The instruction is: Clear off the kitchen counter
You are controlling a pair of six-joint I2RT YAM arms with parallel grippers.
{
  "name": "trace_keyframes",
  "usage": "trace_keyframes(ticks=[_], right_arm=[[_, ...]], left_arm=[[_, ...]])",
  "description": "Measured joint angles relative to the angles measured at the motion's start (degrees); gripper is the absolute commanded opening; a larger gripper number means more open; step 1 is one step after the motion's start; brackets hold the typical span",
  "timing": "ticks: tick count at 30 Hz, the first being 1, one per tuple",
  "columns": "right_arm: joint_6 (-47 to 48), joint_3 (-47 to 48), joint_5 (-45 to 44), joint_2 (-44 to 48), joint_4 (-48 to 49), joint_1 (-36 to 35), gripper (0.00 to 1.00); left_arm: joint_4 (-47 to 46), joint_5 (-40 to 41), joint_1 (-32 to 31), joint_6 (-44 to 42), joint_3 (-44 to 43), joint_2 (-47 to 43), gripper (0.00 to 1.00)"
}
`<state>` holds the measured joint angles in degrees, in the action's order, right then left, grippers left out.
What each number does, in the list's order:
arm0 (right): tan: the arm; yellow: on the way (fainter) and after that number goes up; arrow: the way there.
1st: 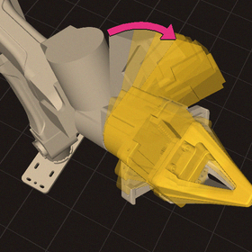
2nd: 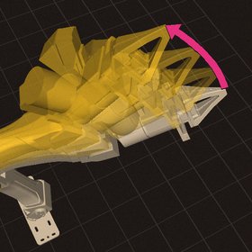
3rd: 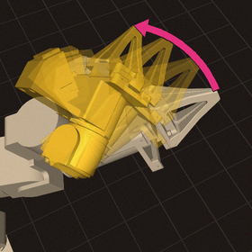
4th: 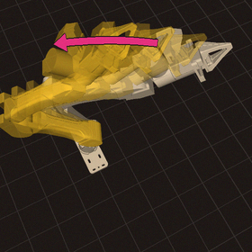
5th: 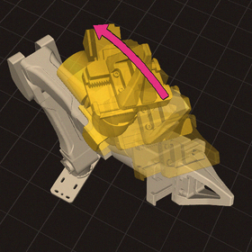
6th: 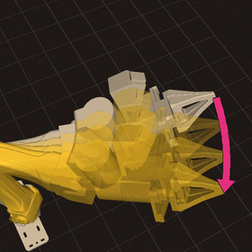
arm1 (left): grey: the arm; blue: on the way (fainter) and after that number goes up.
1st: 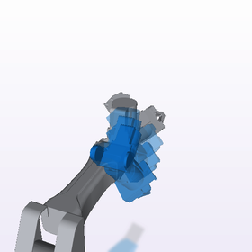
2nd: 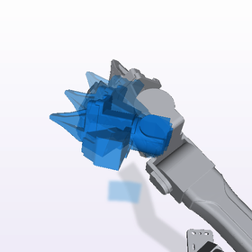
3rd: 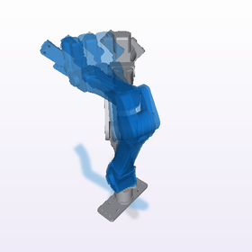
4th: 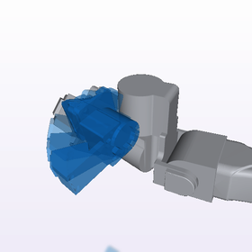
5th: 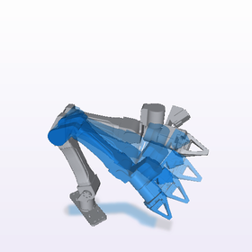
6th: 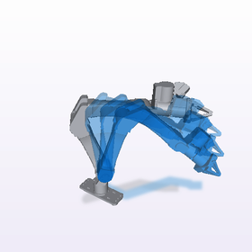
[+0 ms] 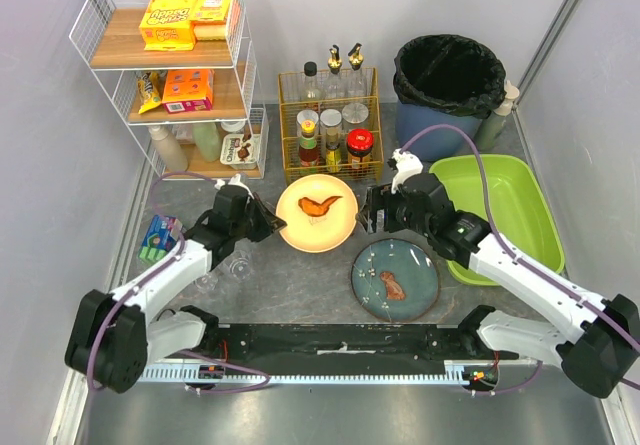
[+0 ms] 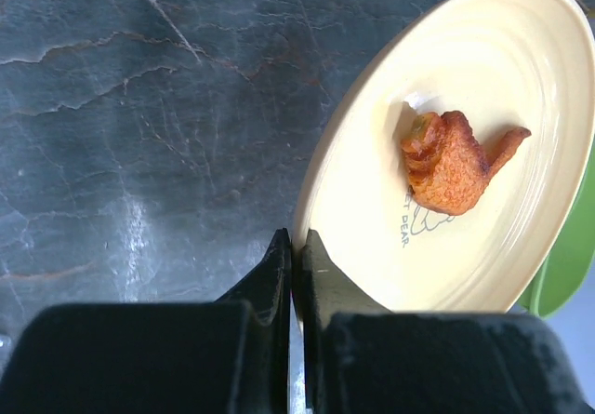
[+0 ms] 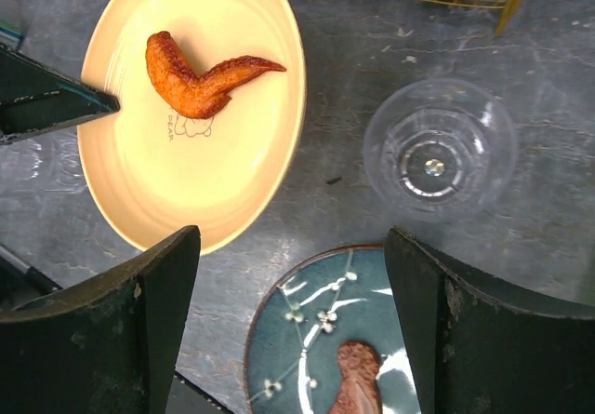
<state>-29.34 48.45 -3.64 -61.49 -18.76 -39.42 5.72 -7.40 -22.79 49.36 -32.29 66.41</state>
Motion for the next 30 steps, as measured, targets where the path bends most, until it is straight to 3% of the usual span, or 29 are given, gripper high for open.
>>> trace_keyframes(ticks=[8, 13, 19, 26, 28, 30], right_arm=[[-6.8, -3.1, 7.0, -3.1, 7.6, 0.0, 0.87], [-12.2, -4.3, 10.9, -6.5, 13.4, 0.0, 0.79], [-19.0, -5.3, 15.4, -10.0, 21.2, 0.0, 0.55], [-25.7, -5.9, 17.2, -10.5, 26.8, -0.2, 0.1], [-27.3, -6.2, 17.1, -10.5, 27.4, 0.1, 0.0], [-28.4, -6.4, 17.4, -10.4, 28.0, 0.0, 0.0]], left_arm=[[8.9, -1.3, 0.0, -0.2, -2.3, -9.3, 0.02], [12.9, -2.1, 0.0, -0.2, -5.1, -12.1, 0.02], [15.6, -2.9, 0.0, -0.2, -7.4, -13.0, 0.01], [17.3, -2.8, 0.0, -0.5, -8.6, -13.4, 0.02], [17.4, -2.9, 0.0, -0.9, -8.8, -13.6, 0.1], [18.2, -2.8, 0.0, -1.8, -9.4, -13.7, 0.2]])
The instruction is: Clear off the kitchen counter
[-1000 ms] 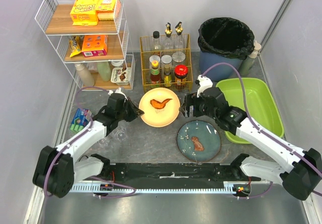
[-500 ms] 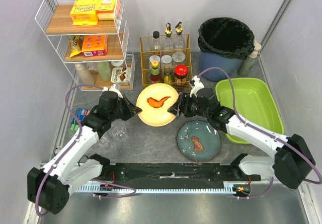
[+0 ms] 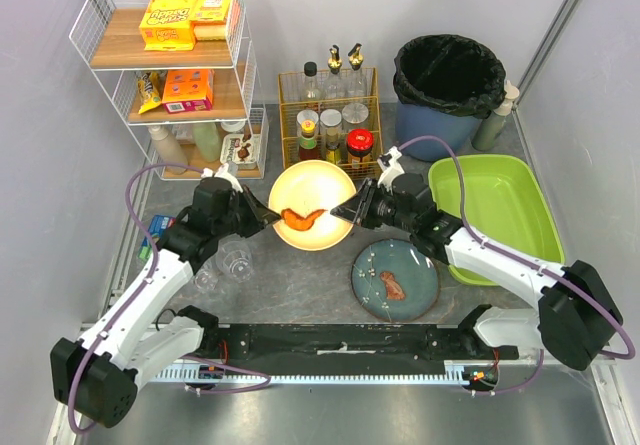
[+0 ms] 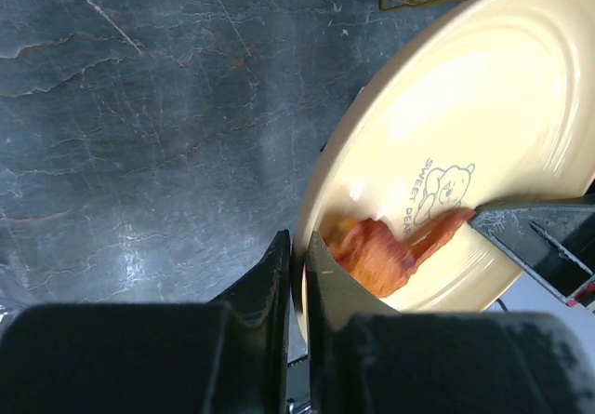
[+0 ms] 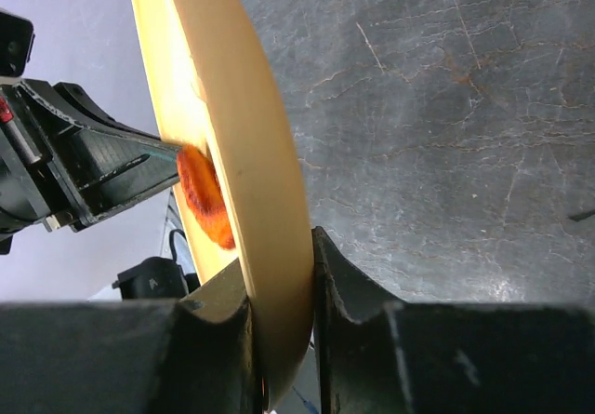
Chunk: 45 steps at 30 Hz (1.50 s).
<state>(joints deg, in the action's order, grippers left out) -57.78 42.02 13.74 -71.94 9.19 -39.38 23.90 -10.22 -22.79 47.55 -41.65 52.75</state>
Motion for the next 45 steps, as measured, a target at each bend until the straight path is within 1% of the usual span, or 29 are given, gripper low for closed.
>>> trace_keyframes(ticks=[4, 7, 9, 15, 20, 24, 28, 33, 39, 45], right_arm=[[-1.9, 0.0, 0.0, 0.4, 0.1, -0.1, 0.0], [-3.4, 0.1, -0.1, 1.2, -0.8, -0.2, 0.0], [-4.4, 0.7, -0.4, 1.8, -1.9, -0.2, 0.0], [-6.4, 6.4, -2.1, 2.9, -7.0, -0.2, 0.0], [-8.7, 9.9, -3.1, 3.9, -7.7, -0.2, 0.0], [-10.7, 10.9, -3.1, 4.0, -8.7, -0.3, 0.0], [-11.9, 13.3, -3.1, 4.0, -11.7, 0.1, 0.0], [-13.4, 18.1, -4.0, 4.0, -16.0, 2.9, 0.0], [-13.8, 23.9, -4.3, 4.2, -20.2, 8.5, 0.0], [-15.0, 29.4, -0.7, 3.9, -22.6, 22.7, 0.0]], left_arm=[[1.1, 0.0, 0.0, -1.3, -1.7, -0.1, 0.54], [1.9, 0.3, 0.0, -2.5, -4.1, -0.8, 0.68], [2.4, 1.0, 0.0, -3.1, -5.6, -1.7, 0.71], [5.0, 4.7, 0.0, -5.5, -9.2, -4.5, 0.73], [7.9, 8.7, 0.0, -7.4, -11.0, -5.4, 0.74], [9.6, 10.8, -0.1, -8.6, -13.5, -6.5, 0.76], [11.3, 13.4, -0.1, -9.8, -15.6, -9.3, 0.76], [13.3, 16.5, -0.1, -10.8, -16.2, -14.3, 0.76], [13.9, 17.9, -0.1, -11.4, -16.2, -18.3, 0.76], [13.9, 17.9, -0.1, -11.7, -15.5, -18.4, 0.76]])
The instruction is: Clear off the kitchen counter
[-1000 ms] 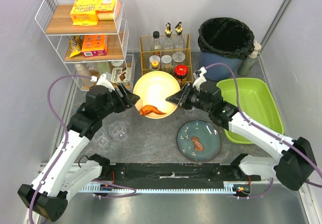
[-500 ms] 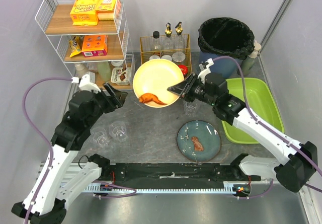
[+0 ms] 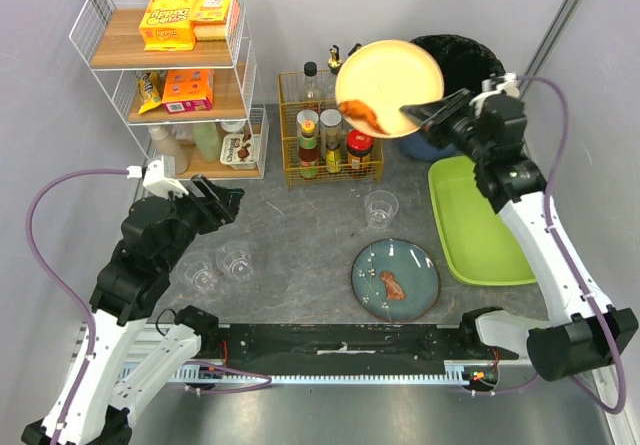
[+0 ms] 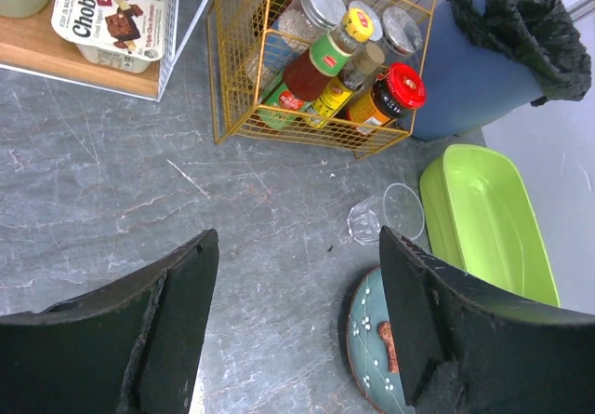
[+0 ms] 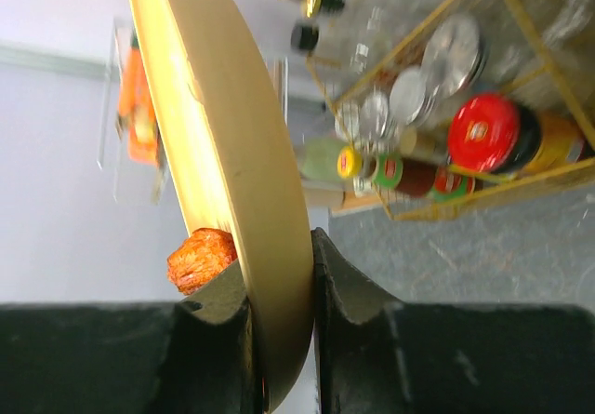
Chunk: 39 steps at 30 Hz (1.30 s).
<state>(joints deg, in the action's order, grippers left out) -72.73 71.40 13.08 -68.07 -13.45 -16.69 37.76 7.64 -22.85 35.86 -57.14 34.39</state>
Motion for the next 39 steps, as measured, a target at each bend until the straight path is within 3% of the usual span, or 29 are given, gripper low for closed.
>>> trace_keyframes(ticks=[8, 18, 26, 39], right_arm=[[-3.0, 5.7, 5.0, -5.3, -0.1, 16.9, 0.0], [-0.5, 11.8, 4.6, -17.2, 3.1, 28.8, 0.0], [18.6, 23.5, -5.3, -22.8, 2.2, 27.7, 0.0], [54.7, 24.1, -28.8, -24.8, 8.7, 16.6, 0.0]], left_arm=[[-0.2, -0.3, 0.0, 0.0, 1.3, 1.6, 0.76], [-1.1, -0.6, 0.0, 0.0, 2.0, 3.9, 0.76], [-2.9, -2.0, 0.0, -0.1, 2.2, 7.5, 0.76], [-5.2, -4.8, 0.0, -0.4, 2.2, 10.3, 0.76]])
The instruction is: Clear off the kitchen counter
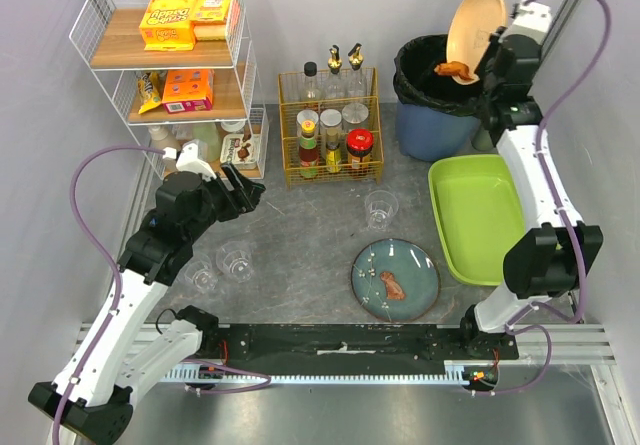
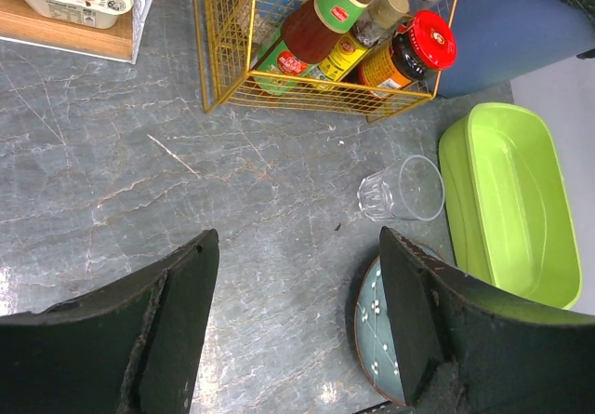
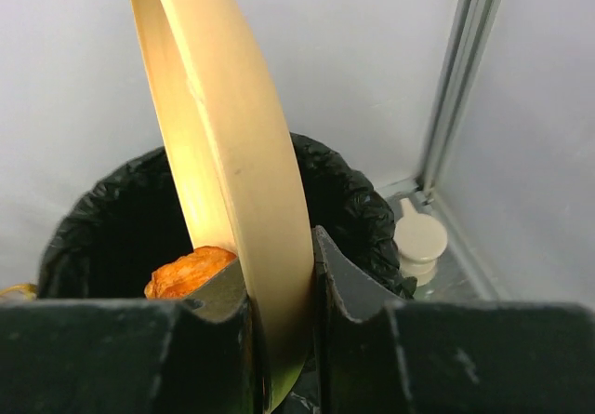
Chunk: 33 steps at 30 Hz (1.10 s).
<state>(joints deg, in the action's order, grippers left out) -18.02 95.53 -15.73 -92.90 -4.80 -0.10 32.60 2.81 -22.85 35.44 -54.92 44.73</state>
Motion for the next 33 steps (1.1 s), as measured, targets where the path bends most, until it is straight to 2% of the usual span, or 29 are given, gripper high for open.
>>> trace_keyframes(ticks=[7, 11, 15, 21, 27, 33], right_arm=[[18.3, 0.0, -12.8, -2.1, 5.0, -8.2, 0.0], [24.9, 0.0, -18.4, -2.1, 8.7, -8.7, 0.0], [27.6, 0.0, -22.3, -2.0, 10.1, -8.7, 0.0], [25.1, 0.1, -23.7, 0.7, 5.4, -8.7, 0.0], [16.7, 1.1, -23.1, 7.2, -4.7, -8.7, 0.0], [6.5, -0.5, -20.1, 17.1, -13.9, -8.7, 0.0]], left_arm=[[0.0, -0.2, 0.0, -0.6, 0.0, 0.0, 0.76], [0.0, -0.4, 0.0, -0.9, 0.0, 0.0, 0.76], [0.0, -0.4, 0.0, -1.0, 0.0, 0.0, 0.76], [0.0, -0.5, 0.0, -1.4, 0.0, 0.0, 0.77], [0.0, -1.2, 0.0, -2.6, 0.0, 0.0, 0.77], [0.0, -1.7, 0.0, -3.9, 0.0, 1.1, 0.85]])
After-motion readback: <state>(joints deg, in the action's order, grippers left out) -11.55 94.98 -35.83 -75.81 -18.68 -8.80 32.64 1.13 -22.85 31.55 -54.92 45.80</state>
